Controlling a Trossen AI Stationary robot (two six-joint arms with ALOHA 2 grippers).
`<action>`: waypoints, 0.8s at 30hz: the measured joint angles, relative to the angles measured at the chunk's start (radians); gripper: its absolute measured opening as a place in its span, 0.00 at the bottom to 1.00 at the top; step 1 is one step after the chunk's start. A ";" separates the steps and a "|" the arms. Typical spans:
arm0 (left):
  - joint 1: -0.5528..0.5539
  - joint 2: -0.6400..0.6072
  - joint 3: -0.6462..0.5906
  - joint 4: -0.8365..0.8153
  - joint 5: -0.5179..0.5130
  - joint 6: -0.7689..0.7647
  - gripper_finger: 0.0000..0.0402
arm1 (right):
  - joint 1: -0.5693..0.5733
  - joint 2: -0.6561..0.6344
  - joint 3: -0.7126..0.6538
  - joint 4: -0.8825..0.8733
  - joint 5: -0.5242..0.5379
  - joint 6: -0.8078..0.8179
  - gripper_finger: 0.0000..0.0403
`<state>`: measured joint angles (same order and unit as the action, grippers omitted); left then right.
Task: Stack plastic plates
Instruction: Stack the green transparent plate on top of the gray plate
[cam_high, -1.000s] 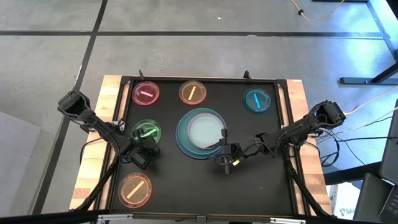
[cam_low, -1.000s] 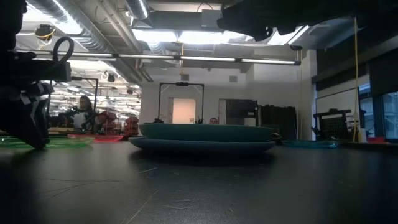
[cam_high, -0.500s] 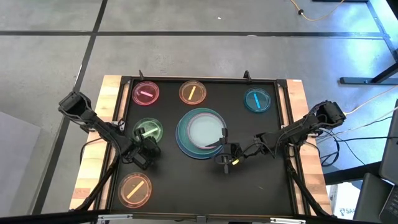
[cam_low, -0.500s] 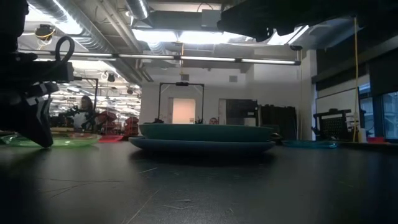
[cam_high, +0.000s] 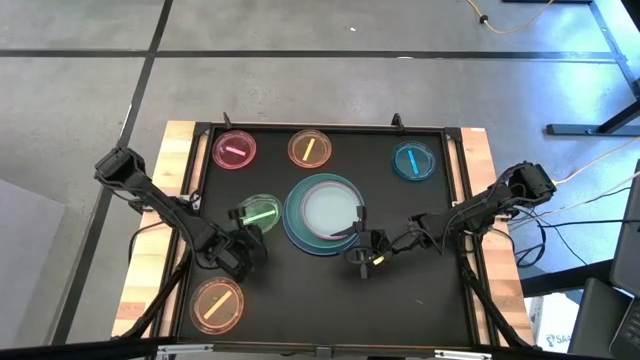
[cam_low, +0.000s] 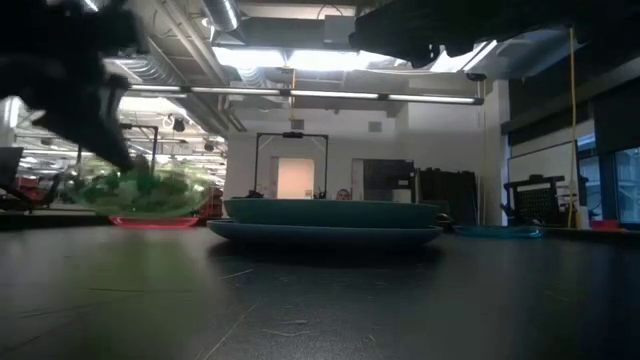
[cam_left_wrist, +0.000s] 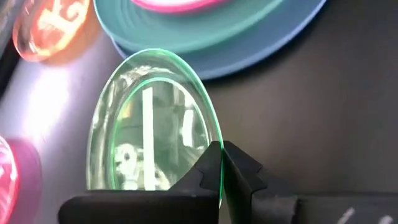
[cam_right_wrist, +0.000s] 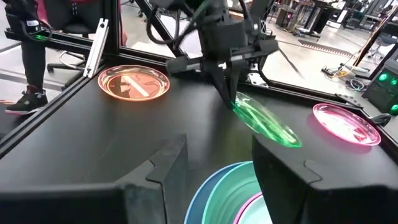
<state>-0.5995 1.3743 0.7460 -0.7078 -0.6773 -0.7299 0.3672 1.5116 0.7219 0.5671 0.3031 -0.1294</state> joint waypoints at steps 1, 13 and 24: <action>0.000 0.000 0.013 0.001 -0.011 0.012 0.00 | 0.000 0.000 0.000 0.000 0.000 0.002 0.42; 0.033 -0.001 0.061 0.319 -0.023 0.271 0.00 | 0.015 -0.017 -0.001 0.006 0.020 0.002 0.42; 0.139 0.058 0.060 0.614 0.076 0.514 0.01 | 0.185 -0.215 0.000 -0.137 0.288 -0.044 0.42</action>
<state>-0.4608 1.4325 0.8059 -0.0933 -0.6014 -0.2160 0.5520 1.2965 0.7216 0.4304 0.5910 -0.1738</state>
